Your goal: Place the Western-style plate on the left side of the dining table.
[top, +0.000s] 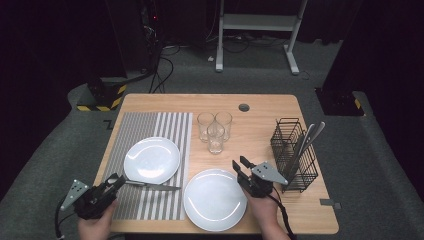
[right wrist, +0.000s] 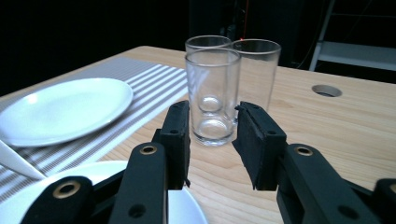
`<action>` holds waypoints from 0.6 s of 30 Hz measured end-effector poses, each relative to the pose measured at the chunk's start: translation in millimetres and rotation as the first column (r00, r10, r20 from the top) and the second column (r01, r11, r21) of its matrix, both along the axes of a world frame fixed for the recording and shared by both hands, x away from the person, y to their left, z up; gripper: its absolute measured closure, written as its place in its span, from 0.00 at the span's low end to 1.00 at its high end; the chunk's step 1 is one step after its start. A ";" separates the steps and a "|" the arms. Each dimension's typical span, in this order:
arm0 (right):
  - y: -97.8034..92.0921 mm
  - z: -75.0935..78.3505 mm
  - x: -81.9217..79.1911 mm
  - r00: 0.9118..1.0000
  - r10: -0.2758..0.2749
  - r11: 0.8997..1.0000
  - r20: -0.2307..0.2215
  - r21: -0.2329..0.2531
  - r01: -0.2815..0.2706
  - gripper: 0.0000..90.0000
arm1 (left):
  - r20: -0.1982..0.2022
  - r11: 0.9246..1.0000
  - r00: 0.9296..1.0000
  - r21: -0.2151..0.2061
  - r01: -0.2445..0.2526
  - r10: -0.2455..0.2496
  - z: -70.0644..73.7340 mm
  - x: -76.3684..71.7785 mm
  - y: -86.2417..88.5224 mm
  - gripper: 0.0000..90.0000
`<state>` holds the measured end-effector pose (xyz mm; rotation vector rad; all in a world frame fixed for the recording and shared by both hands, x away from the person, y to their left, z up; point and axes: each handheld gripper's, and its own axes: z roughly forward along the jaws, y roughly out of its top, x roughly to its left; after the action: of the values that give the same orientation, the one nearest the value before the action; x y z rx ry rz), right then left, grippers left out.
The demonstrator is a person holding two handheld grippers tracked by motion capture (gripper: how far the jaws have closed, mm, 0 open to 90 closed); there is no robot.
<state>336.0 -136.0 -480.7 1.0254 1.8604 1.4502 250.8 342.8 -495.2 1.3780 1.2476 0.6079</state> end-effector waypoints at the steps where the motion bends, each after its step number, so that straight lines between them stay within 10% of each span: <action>1: -3.5 -1.2 0.4 1.000 -0.011 1.000 0.002 -0.010 0.011 0.72 | -0.002 1.000 1.000 -0.010 -0.002 0.002 -1.9 -0.1 1.0 0.70; 18: -22.3 -16.6 1.7 0.997 -0.081 0.996 -0.008 -0.049 0.081 0.71 | -0.044 0.997 0.999 -0.074 -0.033 0.030 -29.8 -0.2 15.7 0.66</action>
<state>337.7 -158.3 -497.4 1.0735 1.8302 1.3487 250.5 358.5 -524.9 1.3168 1.3156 0.5508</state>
